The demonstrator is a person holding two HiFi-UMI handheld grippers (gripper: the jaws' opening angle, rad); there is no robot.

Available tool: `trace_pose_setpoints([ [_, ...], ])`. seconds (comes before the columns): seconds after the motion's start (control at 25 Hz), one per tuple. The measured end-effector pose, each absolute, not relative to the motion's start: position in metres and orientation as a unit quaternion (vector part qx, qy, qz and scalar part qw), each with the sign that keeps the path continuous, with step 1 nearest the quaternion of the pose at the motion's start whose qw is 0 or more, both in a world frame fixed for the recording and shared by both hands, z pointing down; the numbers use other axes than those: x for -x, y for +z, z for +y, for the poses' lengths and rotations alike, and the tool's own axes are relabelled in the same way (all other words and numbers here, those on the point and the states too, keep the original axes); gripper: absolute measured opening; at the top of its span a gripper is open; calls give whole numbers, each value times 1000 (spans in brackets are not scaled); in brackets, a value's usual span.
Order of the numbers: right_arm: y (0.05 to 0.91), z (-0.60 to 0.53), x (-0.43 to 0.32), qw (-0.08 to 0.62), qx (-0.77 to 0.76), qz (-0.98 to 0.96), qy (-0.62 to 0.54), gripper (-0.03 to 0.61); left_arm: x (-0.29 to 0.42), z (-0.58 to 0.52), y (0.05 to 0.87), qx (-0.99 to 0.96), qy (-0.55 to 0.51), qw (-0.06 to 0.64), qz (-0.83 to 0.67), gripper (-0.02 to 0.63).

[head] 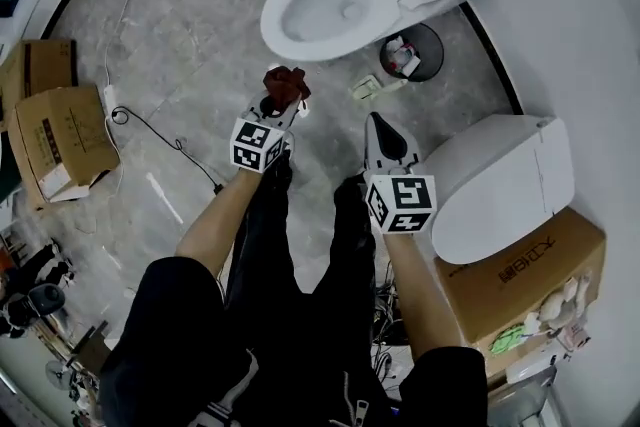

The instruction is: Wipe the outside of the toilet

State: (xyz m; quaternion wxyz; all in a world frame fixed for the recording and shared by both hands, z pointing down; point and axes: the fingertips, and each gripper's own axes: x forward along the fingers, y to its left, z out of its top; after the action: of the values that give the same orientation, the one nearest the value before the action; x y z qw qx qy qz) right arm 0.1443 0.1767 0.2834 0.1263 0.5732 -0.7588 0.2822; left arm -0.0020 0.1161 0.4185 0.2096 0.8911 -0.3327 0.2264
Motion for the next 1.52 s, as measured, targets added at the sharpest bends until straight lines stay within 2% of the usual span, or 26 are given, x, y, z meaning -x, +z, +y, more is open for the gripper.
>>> trace_pose_setpoints([
  [0.24,348,170,-184,125,-558,-768,288,2,16,113,493,-838,186,266,-439,81],
  [0.56,435,152,-176,125,-533,-781,302,3,54,75,591,-791,198,261,-516,81],
  [1.08,522,157,-190,131,-515,-784,321,3,60,24,707,-761,222,259,-552,81],
  [1.32,546,168,-207,137,-518,-774,338,3,38,28,730,-762,236,254,-548,80],
  [1.52,550,166,-220,128,-523,-769,345,3,-22,39,732,-788,235,256,-507,80],
])
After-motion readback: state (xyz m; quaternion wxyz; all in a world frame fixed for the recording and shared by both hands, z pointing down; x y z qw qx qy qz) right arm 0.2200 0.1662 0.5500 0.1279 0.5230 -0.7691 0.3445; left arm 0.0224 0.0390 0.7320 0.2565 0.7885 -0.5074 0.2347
